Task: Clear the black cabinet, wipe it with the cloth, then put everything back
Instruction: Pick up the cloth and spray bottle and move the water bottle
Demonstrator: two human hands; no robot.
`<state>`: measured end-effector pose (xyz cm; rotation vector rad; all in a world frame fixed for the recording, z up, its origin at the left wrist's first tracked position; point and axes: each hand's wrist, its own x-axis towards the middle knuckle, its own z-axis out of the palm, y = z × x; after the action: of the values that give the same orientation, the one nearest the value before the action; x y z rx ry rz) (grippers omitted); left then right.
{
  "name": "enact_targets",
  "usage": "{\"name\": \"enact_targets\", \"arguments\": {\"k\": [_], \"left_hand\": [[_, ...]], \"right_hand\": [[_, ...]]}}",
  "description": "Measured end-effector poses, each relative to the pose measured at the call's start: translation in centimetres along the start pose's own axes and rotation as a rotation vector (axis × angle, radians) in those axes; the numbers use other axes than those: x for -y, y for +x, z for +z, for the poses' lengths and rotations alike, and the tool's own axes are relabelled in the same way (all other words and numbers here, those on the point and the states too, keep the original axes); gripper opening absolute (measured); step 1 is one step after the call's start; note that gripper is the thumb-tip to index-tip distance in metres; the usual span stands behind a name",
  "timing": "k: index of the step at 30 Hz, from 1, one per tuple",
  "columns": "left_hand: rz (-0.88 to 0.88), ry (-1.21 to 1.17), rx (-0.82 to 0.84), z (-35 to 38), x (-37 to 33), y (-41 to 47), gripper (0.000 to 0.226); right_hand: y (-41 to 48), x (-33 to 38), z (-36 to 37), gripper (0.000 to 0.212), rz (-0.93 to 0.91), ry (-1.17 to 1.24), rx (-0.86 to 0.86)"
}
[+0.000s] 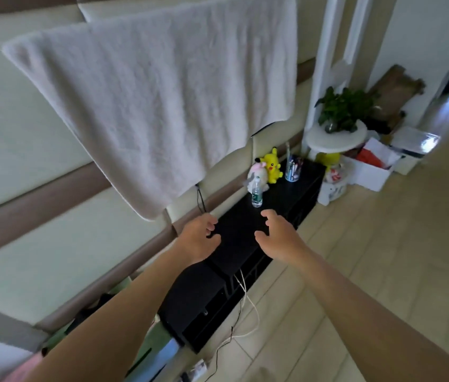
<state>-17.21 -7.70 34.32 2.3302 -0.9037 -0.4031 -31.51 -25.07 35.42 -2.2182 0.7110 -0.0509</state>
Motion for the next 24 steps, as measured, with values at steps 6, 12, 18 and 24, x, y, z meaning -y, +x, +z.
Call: {"name": "enact_targets", "arguments": {"k": [6,12,18,24], "left_hand": [[0.046,-0.042,0.021,1.0,-2.6,4.1,0.033],[0.125,-0.073,0.03,0.1,-3.0,8.7,0.031],[0.102,-0.081,0.026,-2.2,-1.2,12.9,0.034],[0.067,-0.101,0.068,-2.5,-0.2,16.6,0.037]], "right_hand": [[0.2,-2.2,-2.2,0.061,0.085,0.016,-0.06],[3.1,-1.3,-3.8,0.062,0.11,-0.027,-0.089],[7.1,-0.7,-4.9,0.062,0.144,-0.034,-0.154],[11.2,-0.7,-4.6,0.064,0.16,-0.038,-0.151]]}}
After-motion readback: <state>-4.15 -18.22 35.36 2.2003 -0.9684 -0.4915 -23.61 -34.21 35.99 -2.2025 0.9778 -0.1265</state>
